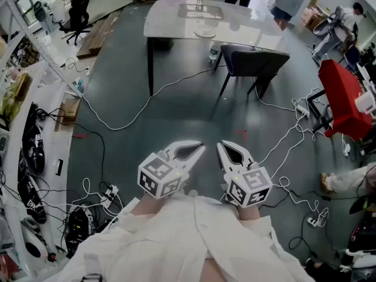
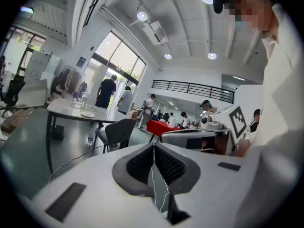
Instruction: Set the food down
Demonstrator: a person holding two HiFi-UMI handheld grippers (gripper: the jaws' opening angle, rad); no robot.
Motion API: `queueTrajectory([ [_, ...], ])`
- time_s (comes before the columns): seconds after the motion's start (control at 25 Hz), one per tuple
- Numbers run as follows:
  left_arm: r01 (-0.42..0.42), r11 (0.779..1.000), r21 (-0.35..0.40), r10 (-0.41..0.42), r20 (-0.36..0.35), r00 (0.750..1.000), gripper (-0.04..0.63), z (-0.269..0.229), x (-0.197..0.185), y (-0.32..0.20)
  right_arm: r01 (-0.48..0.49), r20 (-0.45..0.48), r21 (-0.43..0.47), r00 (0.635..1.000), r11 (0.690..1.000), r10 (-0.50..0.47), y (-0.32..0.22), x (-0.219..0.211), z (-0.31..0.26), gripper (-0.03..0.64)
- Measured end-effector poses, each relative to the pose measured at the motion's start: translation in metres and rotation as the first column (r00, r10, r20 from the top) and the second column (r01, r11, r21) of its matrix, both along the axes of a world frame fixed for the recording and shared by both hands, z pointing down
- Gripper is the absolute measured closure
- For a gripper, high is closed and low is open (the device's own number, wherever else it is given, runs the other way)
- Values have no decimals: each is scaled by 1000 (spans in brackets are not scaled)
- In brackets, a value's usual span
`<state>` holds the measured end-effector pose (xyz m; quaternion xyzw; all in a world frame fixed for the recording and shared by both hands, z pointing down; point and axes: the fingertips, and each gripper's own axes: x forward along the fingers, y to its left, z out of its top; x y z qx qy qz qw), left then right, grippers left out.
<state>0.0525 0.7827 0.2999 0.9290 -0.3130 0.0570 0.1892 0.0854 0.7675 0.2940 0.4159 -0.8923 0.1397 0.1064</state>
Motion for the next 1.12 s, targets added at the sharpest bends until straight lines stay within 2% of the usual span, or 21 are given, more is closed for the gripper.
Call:
queueTrajectory([
  [0.36, 32, 999, -13, -32, 7, 999, 574, 4, 2, -2, 7, -16, -3, 1000, 1000, -7, 1, 10, 3, 615],
  [0.52, 51, 999, -17, -51, -12, 999, 574, 2, 6, -4, 14, -24, -5, 1000, 1000, -14, -1, 12, 3, 615],
  [0.76, 43, 999, -6, -44, -14, 999, 574, 0, 17, -1, -44, 31, 28, 999, 999, 43, 1, 20, 3, 615],
  [0.92, 33, 999, -5, -33, -3, 999, 574, 4, 25, 5, -20, 30, 4, 999, 1000, 20, 9, 24, 12, 615],
  [1.12, 40, 999, -6, -40, -3, 999, 574, 8, 38, 12, -6, 24, 22, 1000, 1000, 6, 16, 36, 11, 615],
])
